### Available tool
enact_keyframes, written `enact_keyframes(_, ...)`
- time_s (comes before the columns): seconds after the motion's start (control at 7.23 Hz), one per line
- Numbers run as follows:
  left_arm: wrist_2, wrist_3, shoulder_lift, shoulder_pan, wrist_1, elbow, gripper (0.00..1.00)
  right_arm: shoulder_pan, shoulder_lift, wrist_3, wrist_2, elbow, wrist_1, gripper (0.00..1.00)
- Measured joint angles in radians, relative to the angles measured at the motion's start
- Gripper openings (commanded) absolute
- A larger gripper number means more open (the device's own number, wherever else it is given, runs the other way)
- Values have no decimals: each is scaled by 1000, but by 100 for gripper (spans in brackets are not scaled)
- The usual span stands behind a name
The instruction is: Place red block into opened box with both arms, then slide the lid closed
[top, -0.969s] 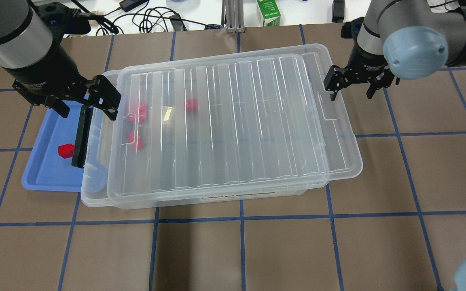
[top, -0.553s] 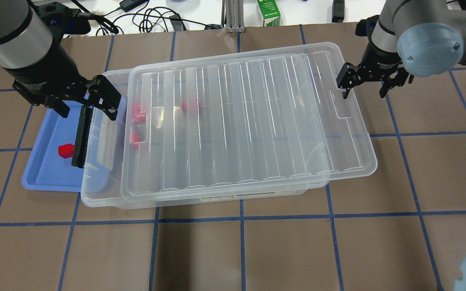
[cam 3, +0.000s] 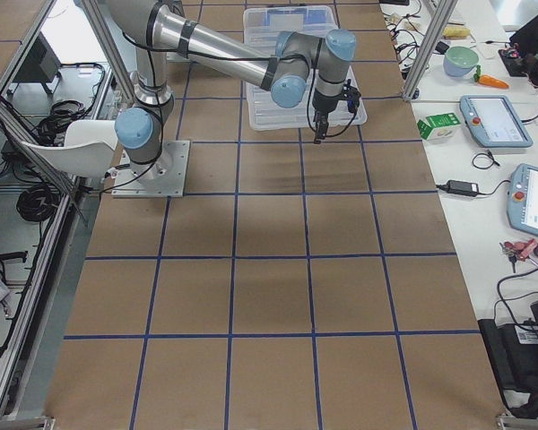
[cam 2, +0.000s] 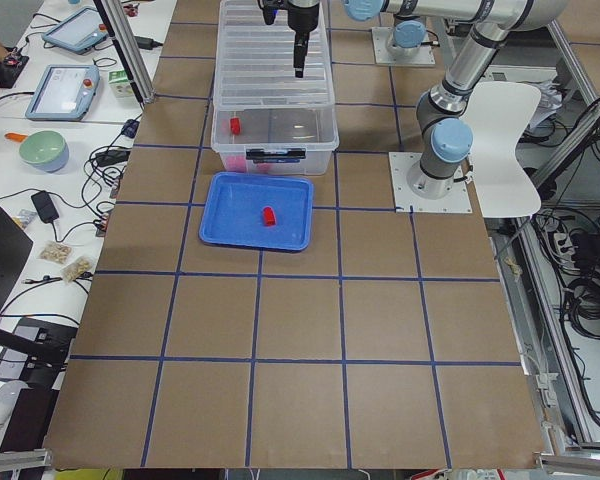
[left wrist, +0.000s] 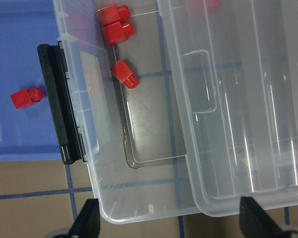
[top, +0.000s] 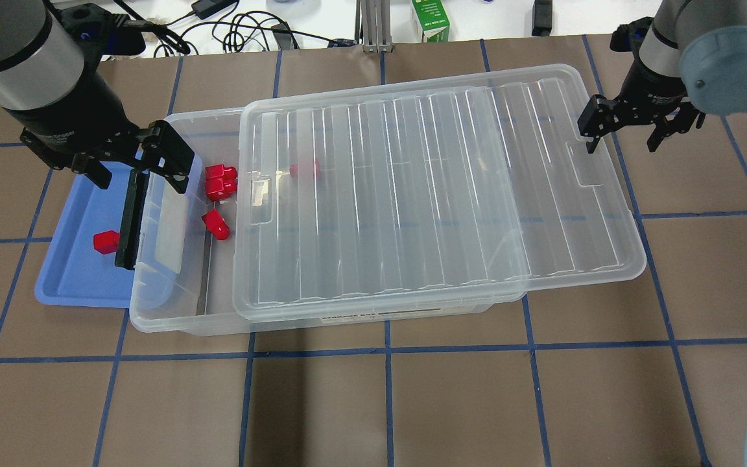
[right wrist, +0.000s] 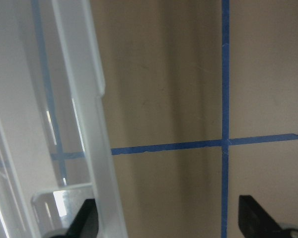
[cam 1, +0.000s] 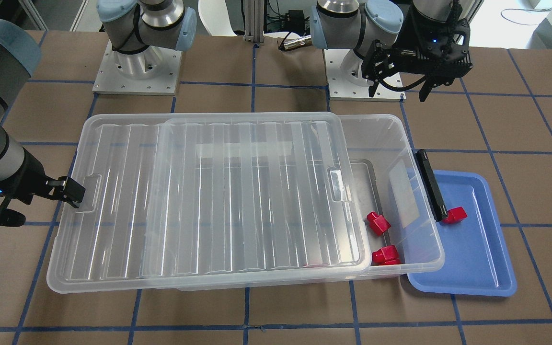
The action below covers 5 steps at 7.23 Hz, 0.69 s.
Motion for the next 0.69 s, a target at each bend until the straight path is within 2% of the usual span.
enact_keyframes(0.69, 0, 0, 0, -1, 0, -1, 100, -61, -3, -101, -31, -4, 0, 100)
